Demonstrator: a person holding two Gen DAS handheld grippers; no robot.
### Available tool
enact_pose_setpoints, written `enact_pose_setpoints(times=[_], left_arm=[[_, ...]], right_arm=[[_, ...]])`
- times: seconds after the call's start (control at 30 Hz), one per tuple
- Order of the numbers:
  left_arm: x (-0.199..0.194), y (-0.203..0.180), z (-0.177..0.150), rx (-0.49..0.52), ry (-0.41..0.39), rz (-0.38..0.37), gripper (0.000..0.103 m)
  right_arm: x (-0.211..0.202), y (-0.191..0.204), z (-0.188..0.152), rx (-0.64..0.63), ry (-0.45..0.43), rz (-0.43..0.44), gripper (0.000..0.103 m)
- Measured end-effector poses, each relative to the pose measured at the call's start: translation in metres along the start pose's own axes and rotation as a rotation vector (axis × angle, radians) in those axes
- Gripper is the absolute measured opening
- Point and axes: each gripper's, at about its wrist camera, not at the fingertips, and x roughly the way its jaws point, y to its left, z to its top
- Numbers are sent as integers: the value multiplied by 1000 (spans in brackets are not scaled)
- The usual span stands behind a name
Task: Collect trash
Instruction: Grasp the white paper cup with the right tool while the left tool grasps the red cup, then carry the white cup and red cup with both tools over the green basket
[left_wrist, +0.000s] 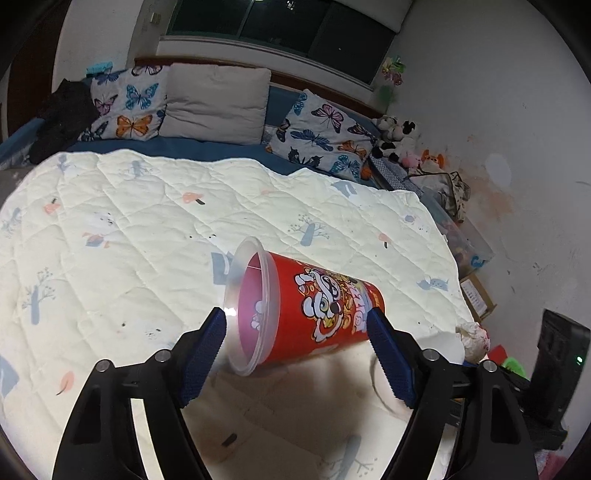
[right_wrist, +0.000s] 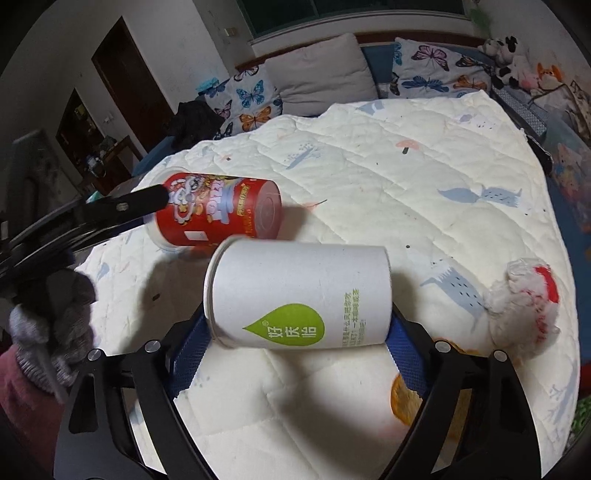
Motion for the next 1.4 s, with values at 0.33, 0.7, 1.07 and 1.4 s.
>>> enact_pose_setpoints(times=[0.33,0.7,1.07,1.4], left_arm=[[5,4,-9,-33,-15,-80,39],[-4,-15,-29,-20,-26,-158,8],[-38,-47,-57,-22,-51,-245,5],[-93,-115,-103,136,-121,-317,5]], right_arm=[[-41,10,-18,-20,-52,11,85],[-69,17,-45,-15,-71,15,84],[-114,14,-76,43,-114,3,84],[-169,-19,-114,130,-174,-80,84]])
